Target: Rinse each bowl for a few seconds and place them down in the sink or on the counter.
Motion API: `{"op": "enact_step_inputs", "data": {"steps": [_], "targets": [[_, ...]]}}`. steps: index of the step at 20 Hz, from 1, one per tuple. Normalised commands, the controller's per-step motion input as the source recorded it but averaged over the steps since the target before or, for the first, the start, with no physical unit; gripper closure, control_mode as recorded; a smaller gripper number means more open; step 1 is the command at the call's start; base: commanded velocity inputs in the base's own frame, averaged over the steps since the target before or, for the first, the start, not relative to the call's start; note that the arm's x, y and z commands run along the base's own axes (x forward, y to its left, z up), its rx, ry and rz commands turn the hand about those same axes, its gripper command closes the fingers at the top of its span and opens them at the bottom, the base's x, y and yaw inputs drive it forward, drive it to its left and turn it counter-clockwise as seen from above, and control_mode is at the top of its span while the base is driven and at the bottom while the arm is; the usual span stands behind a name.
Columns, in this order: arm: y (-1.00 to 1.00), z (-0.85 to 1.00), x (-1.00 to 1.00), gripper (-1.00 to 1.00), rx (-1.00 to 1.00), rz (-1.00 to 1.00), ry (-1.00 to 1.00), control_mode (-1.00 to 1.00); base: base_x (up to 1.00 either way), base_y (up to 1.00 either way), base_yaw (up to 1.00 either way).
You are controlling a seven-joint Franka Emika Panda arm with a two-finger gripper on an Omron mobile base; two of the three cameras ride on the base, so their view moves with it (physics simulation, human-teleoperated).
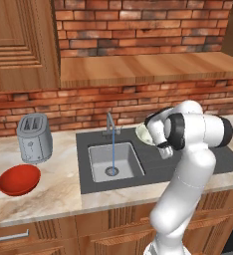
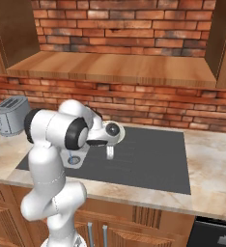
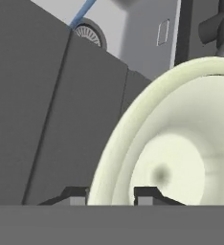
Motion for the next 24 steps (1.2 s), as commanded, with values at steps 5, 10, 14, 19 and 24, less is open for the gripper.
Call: {"op": "enact_step_inputs", "data": {"steps": [5, 10, 14, 19, 24], "targets": [[-0.06, 0.01, 0.04, -1.0, 0.0, 0.02, -0.01, -1.0, 0.0, 0.0, 0.0], [-0.03, 0.15, 0.0, -1.0, 0.0, 0.01, -0.02, -1.0, 0.0, 0.0, 0.0], [0.0, 0.24, 0.0, -1.0, 0.0, 0.0, -0.02, -1.0, 0.0, 0.0, 0.0], [0.0, 0.32, 0.0, -1.0, 0.0, 0.0, -0.03, -1.0, 0.0, 0.0, 0.0], [0.0, 0.35, -0.04, -1.0, 0.0, 0.0, -0.01, -1.0, 0.0, 0.0, 0.0]]}}
